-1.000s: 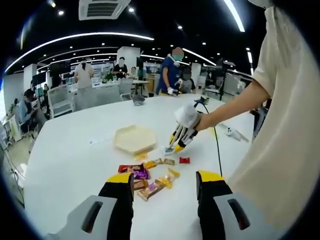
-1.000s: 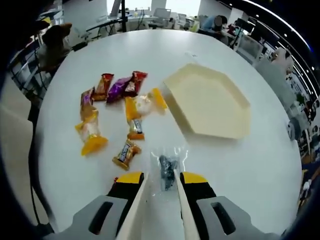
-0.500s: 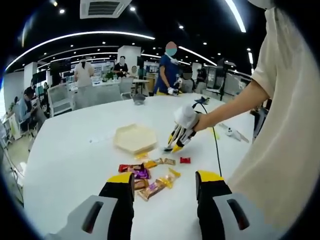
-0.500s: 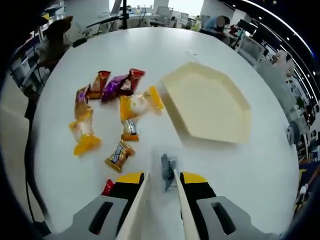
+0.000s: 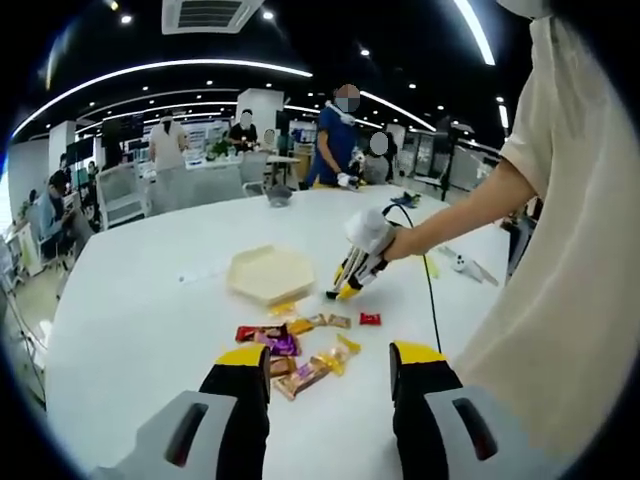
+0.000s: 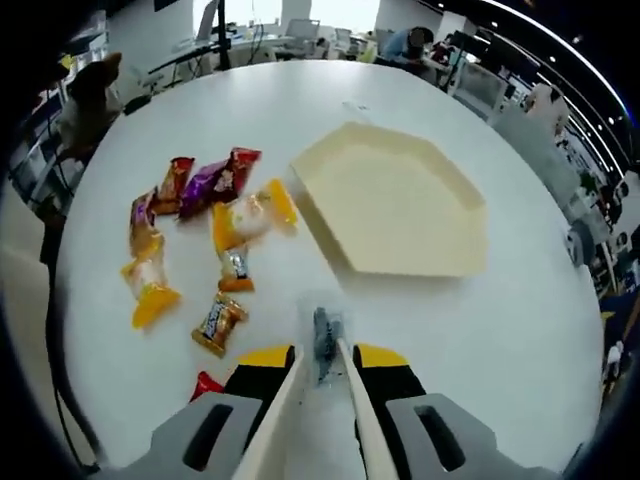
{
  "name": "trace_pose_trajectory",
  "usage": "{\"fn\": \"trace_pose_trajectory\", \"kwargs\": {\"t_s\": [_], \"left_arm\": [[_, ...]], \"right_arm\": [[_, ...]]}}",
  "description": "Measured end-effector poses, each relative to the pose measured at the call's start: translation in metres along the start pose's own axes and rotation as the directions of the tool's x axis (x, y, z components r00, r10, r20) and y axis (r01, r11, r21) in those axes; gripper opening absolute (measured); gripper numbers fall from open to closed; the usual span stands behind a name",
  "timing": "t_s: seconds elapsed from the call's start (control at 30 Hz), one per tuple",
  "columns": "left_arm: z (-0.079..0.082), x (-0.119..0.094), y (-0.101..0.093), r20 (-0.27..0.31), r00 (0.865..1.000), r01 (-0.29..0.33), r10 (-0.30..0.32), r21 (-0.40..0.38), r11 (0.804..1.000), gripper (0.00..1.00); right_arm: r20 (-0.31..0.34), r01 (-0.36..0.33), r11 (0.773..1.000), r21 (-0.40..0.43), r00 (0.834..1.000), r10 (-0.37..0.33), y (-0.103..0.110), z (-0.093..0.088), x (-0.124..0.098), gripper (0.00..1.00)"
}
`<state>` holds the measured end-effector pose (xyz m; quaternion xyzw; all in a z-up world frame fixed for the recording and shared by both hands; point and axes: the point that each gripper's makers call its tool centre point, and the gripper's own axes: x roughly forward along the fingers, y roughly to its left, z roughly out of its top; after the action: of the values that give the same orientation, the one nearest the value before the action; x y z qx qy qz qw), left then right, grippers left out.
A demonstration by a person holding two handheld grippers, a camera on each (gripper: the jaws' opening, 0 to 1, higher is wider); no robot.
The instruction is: Place the target food into the container with the food tongs after gripping and lifting it, then release it inside without dropping or visibly crushing the food.
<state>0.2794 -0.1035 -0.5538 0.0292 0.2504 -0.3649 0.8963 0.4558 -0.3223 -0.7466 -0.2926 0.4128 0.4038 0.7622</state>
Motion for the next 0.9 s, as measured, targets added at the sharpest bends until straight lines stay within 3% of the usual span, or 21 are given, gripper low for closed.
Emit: {"fn": "trace_pose_trajectory", "kwargs": {"t_s": [0.4, 0.9], "left_arm": [[0.000, 0.000, -0.002, 0.000, 1.000, -0.004, 0.004, -0.004, 1.000, 0.46], [0.002, 0.001, -0.005, 0.012, 1.000, 0.002, -0.002, 0.001, 1.000, 0.46]], "right_arm": [[0.026, 0.000, 0.993, 0.119, 1.000, -0.003, -0.003, 0.000, -0.004, 0.19], [0.066, 0.006, 0.985, 0.174, 0.998, -0.017, -0.001, 0.002, -0.019, 0.18]]}}
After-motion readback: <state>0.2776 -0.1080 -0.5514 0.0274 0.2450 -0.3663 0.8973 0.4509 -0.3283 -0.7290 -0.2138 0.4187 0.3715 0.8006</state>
